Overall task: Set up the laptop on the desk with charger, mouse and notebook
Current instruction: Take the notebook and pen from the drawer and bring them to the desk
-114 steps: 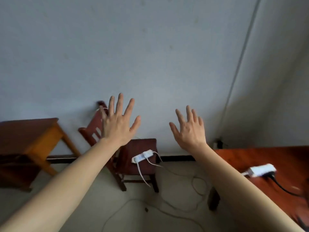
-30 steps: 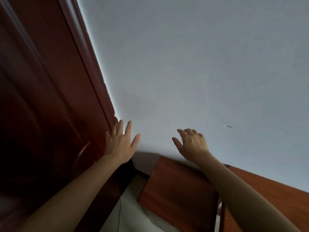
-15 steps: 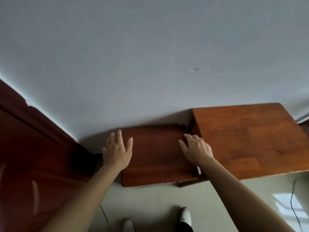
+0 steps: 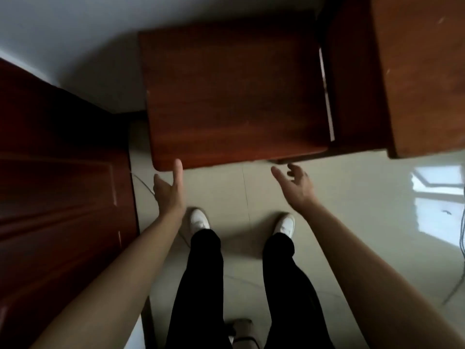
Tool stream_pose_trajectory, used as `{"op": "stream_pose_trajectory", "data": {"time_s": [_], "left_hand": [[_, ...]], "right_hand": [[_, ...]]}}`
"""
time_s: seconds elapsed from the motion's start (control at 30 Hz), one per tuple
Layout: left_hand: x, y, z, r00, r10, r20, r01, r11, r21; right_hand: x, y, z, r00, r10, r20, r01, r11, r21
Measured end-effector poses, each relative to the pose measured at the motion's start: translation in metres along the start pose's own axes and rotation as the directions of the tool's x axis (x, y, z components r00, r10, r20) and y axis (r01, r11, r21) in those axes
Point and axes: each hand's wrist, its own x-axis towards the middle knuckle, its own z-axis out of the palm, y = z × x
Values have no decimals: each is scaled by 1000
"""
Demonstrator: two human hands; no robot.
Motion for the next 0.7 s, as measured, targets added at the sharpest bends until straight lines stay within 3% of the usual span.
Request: {"op": "stream_pose_trajectory", "data": {"time_s": [0.1, 0.2, 0.33, 0.5, 0.7], "left_hand": [[16, -9, 24, 992, 127, -2, -126, 988, -93], [27, -17, 39, 962, 274, -7, -272, 950, -154], [36, -21, 39, 948, 317, -12, -313, 930, -191], [28, -17, 37, 962, 272, 28, -254, 927, -275], [-1, -42, 40, 997, 46, -58, -56, 979, -197]], "right_hand": [[28, 13, 9, 996, 89, 29, -93, 962, 257], [48, 23, 20, 994, 56, -97, -20, 941, 339], [66, 16, 24, 979, 31, -201, 65, 887, 457], [77, 17, 17, 982, 108, -154, -23, 883, 470], [49, 45, 13, 975, 145, -169, -69, 918, 390]]}}
